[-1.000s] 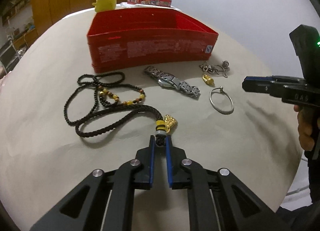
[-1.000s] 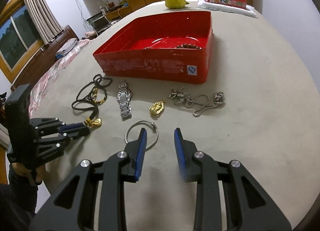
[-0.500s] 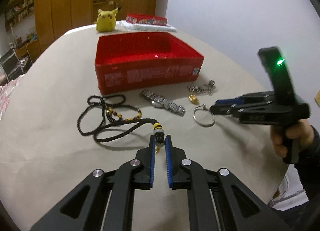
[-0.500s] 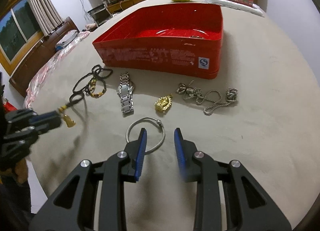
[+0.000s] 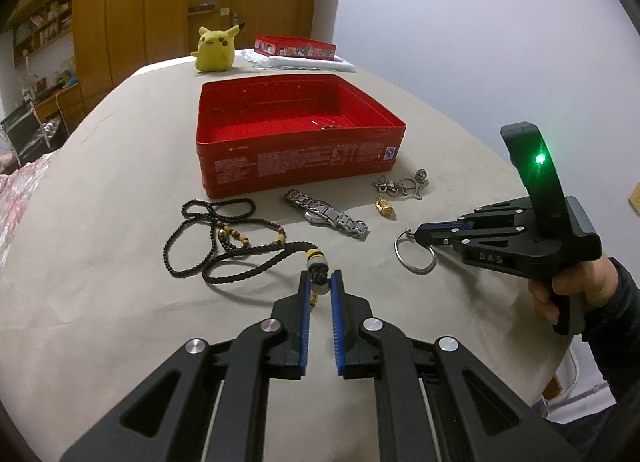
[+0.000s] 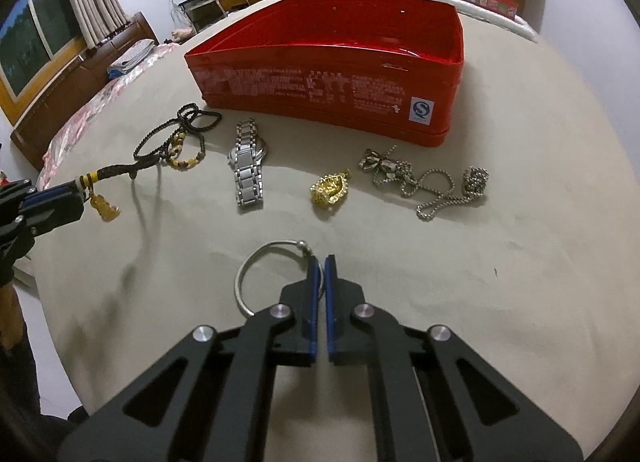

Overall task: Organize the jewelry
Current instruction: 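Grasp the silver bangle with the right tool while the left tool holds the cord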

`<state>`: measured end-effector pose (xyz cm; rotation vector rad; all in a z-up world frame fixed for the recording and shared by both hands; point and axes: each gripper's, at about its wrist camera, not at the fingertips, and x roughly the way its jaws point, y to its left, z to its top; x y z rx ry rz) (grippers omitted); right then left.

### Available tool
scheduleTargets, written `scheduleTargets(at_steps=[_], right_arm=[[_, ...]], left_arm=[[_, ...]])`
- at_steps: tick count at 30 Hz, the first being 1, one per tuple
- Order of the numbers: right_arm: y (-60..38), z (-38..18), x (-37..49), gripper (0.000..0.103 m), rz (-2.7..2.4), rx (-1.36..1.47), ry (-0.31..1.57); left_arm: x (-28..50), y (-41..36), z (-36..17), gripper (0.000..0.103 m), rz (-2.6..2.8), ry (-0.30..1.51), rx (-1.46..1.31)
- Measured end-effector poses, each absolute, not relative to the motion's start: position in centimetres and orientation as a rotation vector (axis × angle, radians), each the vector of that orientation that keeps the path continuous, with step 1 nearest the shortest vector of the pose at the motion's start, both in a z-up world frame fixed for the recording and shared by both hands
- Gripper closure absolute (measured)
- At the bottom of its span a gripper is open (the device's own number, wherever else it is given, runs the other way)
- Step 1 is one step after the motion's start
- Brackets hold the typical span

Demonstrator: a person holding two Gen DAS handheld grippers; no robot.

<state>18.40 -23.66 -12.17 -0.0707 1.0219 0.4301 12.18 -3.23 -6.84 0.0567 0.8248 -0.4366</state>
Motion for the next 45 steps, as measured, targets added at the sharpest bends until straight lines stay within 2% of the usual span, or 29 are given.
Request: scheduleTargets(at_steps=[20,26,29,30,31,32,36,41,42,43,45], right_arm=[[-24.6,-6.0,16.5,0.103,0.455,-0.028,0.89],[-24.8,-6.7,17.1,0.103,0.455,-0.036,0.916],[-24.6,-9.4,17.6,0.092,0.444,-0.041,0.993],[-24.5,-9.8,17.6,0.075,0.444,-0.041,1.001],[-24.2,-10.4,17.4,0.067,0.438,-0.051,1.008],[-24.0,-10.8,17.4,0.067,0.438,-0.059,1.011],[-23.5,-11.7,17.9,0.068,0.442,-0.05,1.018],[-22.3,-12.5,18.3,0.086,0.433,-0.112,1.007],[-22.3,-12.5,18.3,0.095,0.433,-0.115,1.007],[-22.4,-12.4,18.3,0.099,0.432,-0.117,1.006],[-22.6,-12.1,18.1,0.1,0.427,-0.12,0.999]], left_arm=[[12.3,-3.3,-5.4,0.094,-0.431,0.79,0.08],[12.3,-3.4,-4.7,0.094,-0.438,0.774,0.087],[12.3,-3.5,-4.8,0.094,-0.441,0.78,0.088],[12.3,-3.5,-4.9,0.094,-0.441,0.782,0.09],[12.3,-3.5,-5.0,0.094,-0.441,0.783,0.09],[12.3,-3.5,-5.0,0.094,-0.44,0.785,0.091],[12.4,-3.5,-5.2,0.094,-0.44,0.792,0.095],[12.7,-3.6,-5.5,0.094,-0.444,0.796,0.092],[12.7,-3.6,-5.5,0.094,-0.444,0.798,0.091],[12.7,-3.5,-5.6,0.094,-0.445,0.799,0.091],[12.8,-3.5,-5.7,0.094,-0.445,0.802,0.09]])
